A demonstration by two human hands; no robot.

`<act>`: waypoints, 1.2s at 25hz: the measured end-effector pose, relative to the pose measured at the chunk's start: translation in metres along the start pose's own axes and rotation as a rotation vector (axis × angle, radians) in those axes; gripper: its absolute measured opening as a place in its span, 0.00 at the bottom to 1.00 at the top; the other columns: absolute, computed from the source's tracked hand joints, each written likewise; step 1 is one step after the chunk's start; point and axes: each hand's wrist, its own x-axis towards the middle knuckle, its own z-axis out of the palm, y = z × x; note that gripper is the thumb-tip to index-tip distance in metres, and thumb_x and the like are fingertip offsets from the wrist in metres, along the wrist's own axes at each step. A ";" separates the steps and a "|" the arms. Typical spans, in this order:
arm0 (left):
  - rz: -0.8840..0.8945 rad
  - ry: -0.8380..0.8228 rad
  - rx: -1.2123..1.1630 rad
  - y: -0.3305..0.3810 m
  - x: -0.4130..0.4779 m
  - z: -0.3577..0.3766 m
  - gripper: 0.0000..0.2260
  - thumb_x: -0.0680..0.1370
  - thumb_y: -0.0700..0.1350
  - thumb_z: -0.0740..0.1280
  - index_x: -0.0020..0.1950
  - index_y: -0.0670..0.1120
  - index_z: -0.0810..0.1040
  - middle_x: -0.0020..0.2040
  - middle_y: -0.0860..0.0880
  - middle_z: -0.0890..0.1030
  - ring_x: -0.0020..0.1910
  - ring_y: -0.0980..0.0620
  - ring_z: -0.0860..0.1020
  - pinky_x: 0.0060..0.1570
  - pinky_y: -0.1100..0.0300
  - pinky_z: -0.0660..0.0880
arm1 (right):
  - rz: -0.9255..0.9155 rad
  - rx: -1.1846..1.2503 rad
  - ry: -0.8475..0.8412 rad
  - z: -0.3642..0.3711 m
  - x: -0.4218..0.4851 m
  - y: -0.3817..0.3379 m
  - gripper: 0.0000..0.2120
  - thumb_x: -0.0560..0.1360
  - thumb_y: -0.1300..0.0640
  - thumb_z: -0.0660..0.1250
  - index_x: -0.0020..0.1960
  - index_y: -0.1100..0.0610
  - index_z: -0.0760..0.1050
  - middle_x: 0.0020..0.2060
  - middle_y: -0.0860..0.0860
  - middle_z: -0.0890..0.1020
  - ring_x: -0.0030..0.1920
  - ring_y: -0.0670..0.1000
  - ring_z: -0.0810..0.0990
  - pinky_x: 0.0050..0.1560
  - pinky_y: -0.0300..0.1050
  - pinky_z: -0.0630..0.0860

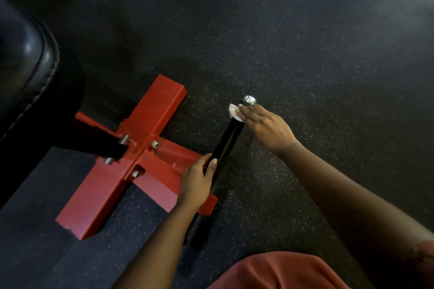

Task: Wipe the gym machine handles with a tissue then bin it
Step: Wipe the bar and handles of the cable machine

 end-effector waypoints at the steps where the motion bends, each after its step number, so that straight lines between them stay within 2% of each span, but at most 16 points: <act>1: 0.022 0.004 -0.024 -0.001 -0.001 0.000 0.17 0.81 0.49 0.56 0.68 0.46 0.70 0.64 0.46 0.76 0.63 0.50 0.72 0.58 0.64 0.66 | 0.124 0.066 0.016 0.000 -0.004 -0.007 0.24 0.73 0.63 0.47 0.67 0.62 0.68 0.65 0.56 0.73 0.63 0.55 0.73 0.56 0.47 0.77; 3: 0.025 0.018 -0.111 -0.002 -0.005 0.000 0.17 0.81 0.48 0.55 0.68 0.46 0.71 0.65 0.48 0.75 0.63 0.56 0.71 0.58 0.69 0.64 | 0.355 0.261 0.011 0.008 -0.019 -0.037 0.25 0.76 0.65 0.47 0.73 0.58 0.58 0.72 0.52 0.62 0.71 0.52 0.62 0.67 0.46 0.66; 4: 0.011 0.020 -0.159 0.000 -0.008 0.001 0.17 0.81 0.48 0.54 0.68 0.46 0.71 0.66 0.48 0.74 0.63 0.58 0.70 0.58 0.69 0.63 | 0.451 0.363 0.034 0.013 -0.025 -0.060 0.26 0.77 0.67 0.49 0.73 0.56 0.56 0.73 0.51 0.60 0.72 0.51 0.60 0.70 0.42 0.59; 6: -0.037 0.025 -0.229 0.003 -0.009 0.003 0.18 0.82 0.49 0.52 0.68 0.46 0.70 0.67 0.49 0.73 0.64 0.59 0.68 0.60 0.70 0.61 | 0.582 0.484 0.105 0.021 -0.034 -0.102 0.25 0.77 0.69 0.52 0.73 0.57 0.56 0.72 0.52 0.60 0.72 0.49 0.61 0.68 0.34 0.51; 7: -0.056 0.027 -0.241 0.005 -0.009 0.003 0.18 0.82 0.50 0.52 0.68 0.46 0.70 0.68 0.49 0.72 0.66 0.58 0.68 0.60 0.69 0.60 | 0.620 0.515 0.136 0.027 -0.038 -0.119 0.25 0.77 0.68 0.53 0.72 0.57 0.58 0.71 0.52 0.62 0.71 0.49 0.62 0.67 0.34 0.50; 10: -0.095 0.033 -0.262 0.009 -0.009 0.003 0.20 0.82 0.51 0.51 0.69 0.44 0.69 0.68 0.47 0.72 0.68 0.53 0.67 0.60 0.68 0.61 | 0.612 0.668 0.175 0.036 -0.061 -0.157 0.25 0.74 0.66 0.58 0.70 0.57 0.62 0.69 0.52 0.67 0.68 0.46 0.63 0.68 0.36 0.56; 13: -0.093 0.004 -0.236 0.011 -0.012 0.003 0.19 0.81 0.51 0.52 0.69 0.46 0.69 0.66 0.47 0.74 0.65 0.53 0.70 0.56 0.65 0.64 | 0.509 0.743 0.204 0.038 -0.088 -0.169 0.24 0.72 0.66 0.61 0.67 0.57 0.68 0.65 0.53 0.72 0.64 0.49 0.72 0.67 0.36 0.62; 15: -0.054 -0.007 -0.099 0.012 -0.007 0.006 0.19 0.80 0.52 0.55 0.70 0.48 0.67 0.68 0.48 0.71 0.68 0.50 0.68 0.59 0.62 0.63 | 0.727 0.907 0.355 0.030 -0.084 -0.149 0.19 0.75 0.65 0.60 0.65 0.54 0.70 0.60 0.52 0.77 0.58 0.47 0.77 0.62 0.35 0.69; 17: -0.021 0.025 -0.036 0.011 0.004 0.009 0.21 0.79 0.53 0.59 0.71 0.49 0.66 0.69 0.48 0.70 0.68 0.49 0.68 0.65 0.57 0.64 | 1.020 1.162 0.495 0.022 -0.060 -0.111 0.17 0.77 0.63 0.59 0.62 0.47 0.71 0.49 0.46 0.81 0.43 0.40 0.80 0.46 0.29 0.75; 19: 0.019 0.076 -0.050 0.012 0.017 0.014 0.20 0.78 0.50 0.63 0.70 0.49 0.68 0.67 0.47 0.74 0.66 0.49 0.71 0.64 0.57 0.67 | 1.170 1.178 0.566 0.024 -0.028 -0.078 0.19 0.77 0.65 0.59 0.62 0.47 0.72 0.41 0.45 0.80 0.32 0.40 0.73 0.32 0.28 0.70; 20: 0.030 0.095 -0.064 0.014 0.020 0.016 0.19 0.78 0.48 0.63 0.69 0.48 0.70 0.65 0.48 0.75 0.64 0.50 0.72 0.62 0.60 0.67 | 1.183 1.159 0.559 0.024 -0.012 -0.070 0.20 0.77 0.67 0.58 0.64 0.49 0.71 0.40 0.47 0.79 0.31 0.40 0.70 0.30 0.29 0.67; 23: 0.011 0.107 -0.116 0.017 0.023 0.018 0.17 0.78 0.44 0.64 0.67 0.47 0.72 0.62 0.48 0.78 0.61 0.51 0.75 0.56 0.63 0.69 | 1.168 1.135 0.500 0.027 0.007 -0.088 0.22 0.76 0.68 0.58 0.65 0.50 0.71 0.43 0.52 0.81 0.35 0.43 0.72 0.36 0.29 0.67; 25: -0.008 0.094 -0.138 0.016 0.023 0.017 0.17 0.78 0.43 0.64 0.67 0.48 0.72 0.62 0.48 0.78 0.61 0.51 0.75 0.57 0.61 0.70 | 1.139 1.137 0.503 0.031 -0.005 -0.112 0.23 0.75 0.71 0.59 0.65 0.52 0.71 0.54 0.55 0.81 0.47 0.46 0.78 0.47 0.25 0.69; 27: -0.011 0.080 -0.151 0.015 0.023 0.015 0.17 0.78 0.43 0.64 0.67 0.48 0.72 0.63 0.49 0.77 0.63 0.51 0.74 0.60 0.60 0.70 | 1.085 1.192 0.509 0.034 -0.023 -0.137 0.23 0.73 0.73 0.60 0.65 0.55 0.71 0.61 0.53 0.77 0.58 0.44 0.76 0.60 0.29 0.69; 29: -0.004 0.069 -0.169 0.014 0.023 0.014 0.17 0.78 0.43 0.64 0.67 0.49 0.72 0.63 0.49 0.76 0.63 0.51 0.74 0.61 0.59 0.70 | 1.058 1.236 0.519 0.033 -0.039 -0.148 0.23 0.73 0.73 0.61 0.63 0.55 0.72 0.60 0.52 0.77 0.58 0.38 0.74 0.60 0.32 0.71; 30: -0.001 0.066 -0.175 0.014 0.022 0.014 0.17 0.78 0.43 0.64 0.67 0.49 0.72 0.63 0.49 0.77 0.63 0.52 0.74 0.60 0.60 0.70 | 1.085 1.241 0.529 0.032 -0.040 -0.143 0.23 0.73 0.73 0.61 0.63 0.53 0.72 0.58 0.53 0.79 0.53 0.38 0.76 0.56 0.31 0.73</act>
